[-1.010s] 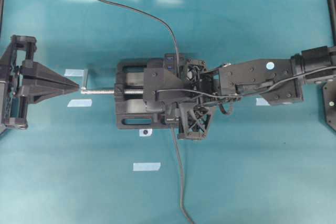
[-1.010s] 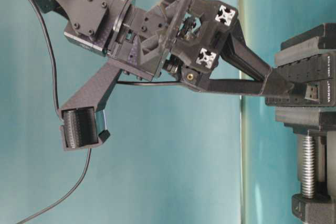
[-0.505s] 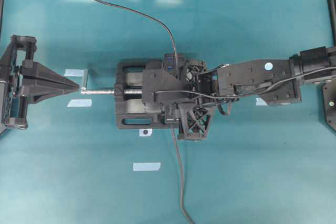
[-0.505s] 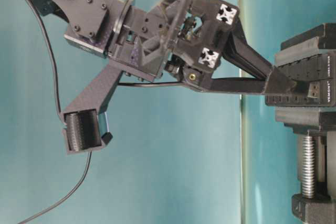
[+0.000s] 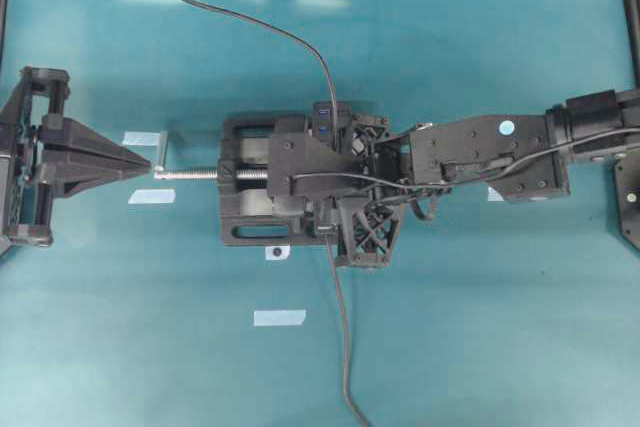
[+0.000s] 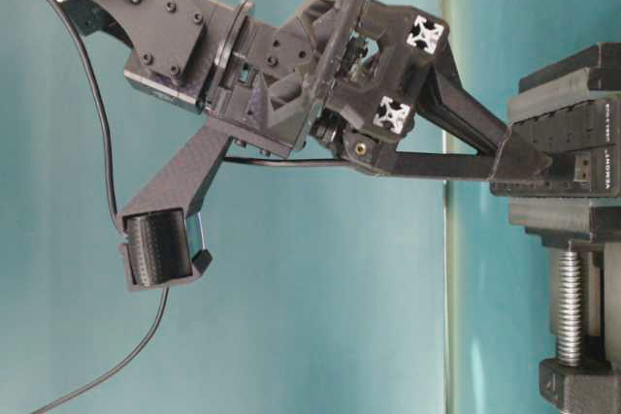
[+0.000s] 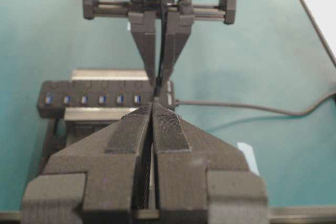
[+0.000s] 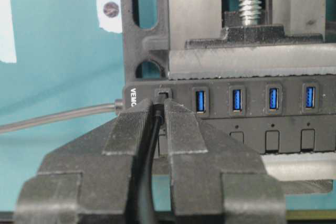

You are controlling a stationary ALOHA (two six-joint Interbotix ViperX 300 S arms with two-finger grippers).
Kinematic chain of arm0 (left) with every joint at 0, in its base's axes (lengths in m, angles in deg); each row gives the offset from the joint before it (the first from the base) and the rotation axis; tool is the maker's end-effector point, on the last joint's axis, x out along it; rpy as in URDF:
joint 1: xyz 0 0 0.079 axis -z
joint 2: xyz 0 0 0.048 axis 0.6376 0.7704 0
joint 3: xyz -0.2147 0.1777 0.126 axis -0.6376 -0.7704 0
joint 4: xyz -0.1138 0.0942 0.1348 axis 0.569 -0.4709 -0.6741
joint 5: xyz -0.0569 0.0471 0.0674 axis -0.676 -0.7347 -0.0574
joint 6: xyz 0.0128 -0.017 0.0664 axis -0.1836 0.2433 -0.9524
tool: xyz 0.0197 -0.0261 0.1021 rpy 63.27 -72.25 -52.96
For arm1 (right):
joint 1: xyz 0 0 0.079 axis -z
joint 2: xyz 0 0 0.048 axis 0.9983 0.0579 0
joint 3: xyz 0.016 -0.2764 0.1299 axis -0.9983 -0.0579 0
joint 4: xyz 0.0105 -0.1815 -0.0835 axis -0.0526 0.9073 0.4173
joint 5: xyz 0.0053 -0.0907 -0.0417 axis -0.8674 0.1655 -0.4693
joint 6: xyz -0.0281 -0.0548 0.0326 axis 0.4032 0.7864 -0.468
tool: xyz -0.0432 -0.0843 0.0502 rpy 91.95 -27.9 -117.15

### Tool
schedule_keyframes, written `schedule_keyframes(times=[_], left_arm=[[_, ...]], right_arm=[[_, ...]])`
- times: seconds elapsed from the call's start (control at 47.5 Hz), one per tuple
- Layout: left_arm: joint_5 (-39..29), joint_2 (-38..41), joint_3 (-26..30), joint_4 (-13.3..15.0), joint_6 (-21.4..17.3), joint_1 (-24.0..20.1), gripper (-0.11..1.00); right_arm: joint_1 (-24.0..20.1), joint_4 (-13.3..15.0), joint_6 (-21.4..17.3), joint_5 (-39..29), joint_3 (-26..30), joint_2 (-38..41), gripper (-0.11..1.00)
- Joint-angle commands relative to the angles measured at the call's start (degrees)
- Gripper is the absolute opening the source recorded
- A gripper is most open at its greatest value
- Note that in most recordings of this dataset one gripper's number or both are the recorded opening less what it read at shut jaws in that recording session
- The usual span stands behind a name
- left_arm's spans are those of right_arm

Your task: Insert the USB into the front port of the fixed hub.

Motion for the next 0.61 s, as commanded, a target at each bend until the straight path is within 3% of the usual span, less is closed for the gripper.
schedule_keyframes(times=[0.0,0.589], left_arm=[[0.5,0.2,0.6,-0.1,0.1,0.1,0.00],[0.5,0.2,0.4,-0.2,0.1,0.1,0.00]], right_arm=[[-0.3,-0.2,-0.1,0.1,1.1,-0.7,0.08],[-0.3,-0.2,-0.1,-0.3,1.1,-0.5,0.07]])
